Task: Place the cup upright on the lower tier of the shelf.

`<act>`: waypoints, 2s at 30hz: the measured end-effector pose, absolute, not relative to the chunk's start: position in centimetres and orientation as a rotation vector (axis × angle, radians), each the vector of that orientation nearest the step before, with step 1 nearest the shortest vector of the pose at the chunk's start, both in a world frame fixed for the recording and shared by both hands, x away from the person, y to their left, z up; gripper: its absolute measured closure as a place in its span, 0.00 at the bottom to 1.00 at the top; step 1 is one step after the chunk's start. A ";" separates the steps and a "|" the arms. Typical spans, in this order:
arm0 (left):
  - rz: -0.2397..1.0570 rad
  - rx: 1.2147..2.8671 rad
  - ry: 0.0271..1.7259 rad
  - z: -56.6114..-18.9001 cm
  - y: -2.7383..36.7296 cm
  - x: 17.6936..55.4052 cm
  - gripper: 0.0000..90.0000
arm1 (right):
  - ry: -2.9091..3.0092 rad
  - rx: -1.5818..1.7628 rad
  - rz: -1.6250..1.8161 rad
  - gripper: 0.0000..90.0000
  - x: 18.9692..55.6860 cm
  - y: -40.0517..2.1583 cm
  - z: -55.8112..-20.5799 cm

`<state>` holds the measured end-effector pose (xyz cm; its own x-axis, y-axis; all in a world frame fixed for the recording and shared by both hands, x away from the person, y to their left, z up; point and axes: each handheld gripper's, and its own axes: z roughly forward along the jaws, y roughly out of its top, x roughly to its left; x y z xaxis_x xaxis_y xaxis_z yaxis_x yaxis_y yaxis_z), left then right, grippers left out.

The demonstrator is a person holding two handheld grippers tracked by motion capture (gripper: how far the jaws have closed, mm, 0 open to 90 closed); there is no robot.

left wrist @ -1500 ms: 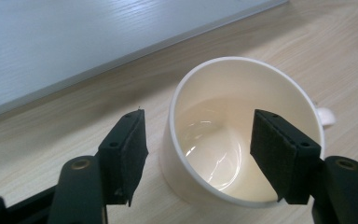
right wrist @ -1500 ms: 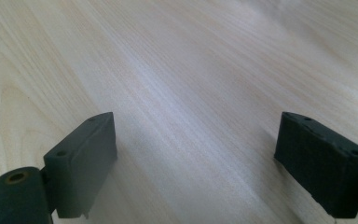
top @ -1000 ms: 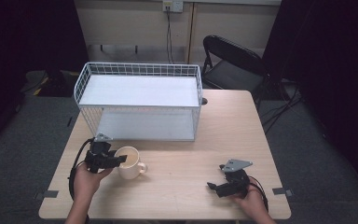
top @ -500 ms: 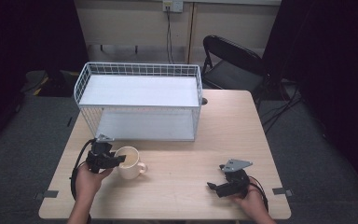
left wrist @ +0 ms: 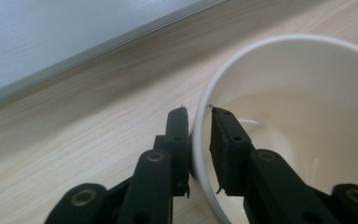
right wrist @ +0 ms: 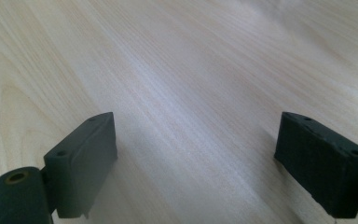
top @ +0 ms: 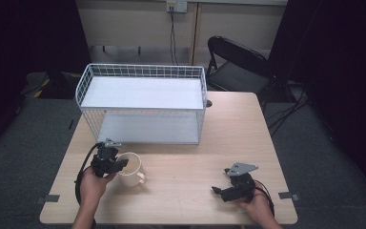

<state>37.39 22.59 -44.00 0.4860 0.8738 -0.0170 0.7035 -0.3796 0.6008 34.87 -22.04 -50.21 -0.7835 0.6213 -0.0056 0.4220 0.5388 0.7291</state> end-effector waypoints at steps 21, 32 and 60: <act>0.482 2.123 1.321 -43.2 23.2 36.9 0.92 | 2.514 0.873 1.085 0.13 34.9 -22.0 -50.2; 0.509 2.070 1.312 -42.8 22.8 37.4 0.92 | 2.514 0.873 1.085 0.13 34.9 -22.0 -50.2; 0.635 1.938 1.340 -42.0 22.3 38.9 0.92 | 2.515 0.873 1.085 0.13 34.9 -22.0 -50.2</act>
<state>38.91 22.28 -42.03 0.3486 0.9372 0.0099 0.6015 -0.2318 0.7645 34.88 -22.04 -50.21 -0.7834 0.6215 -0.0056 0.4222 0.5387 0.7290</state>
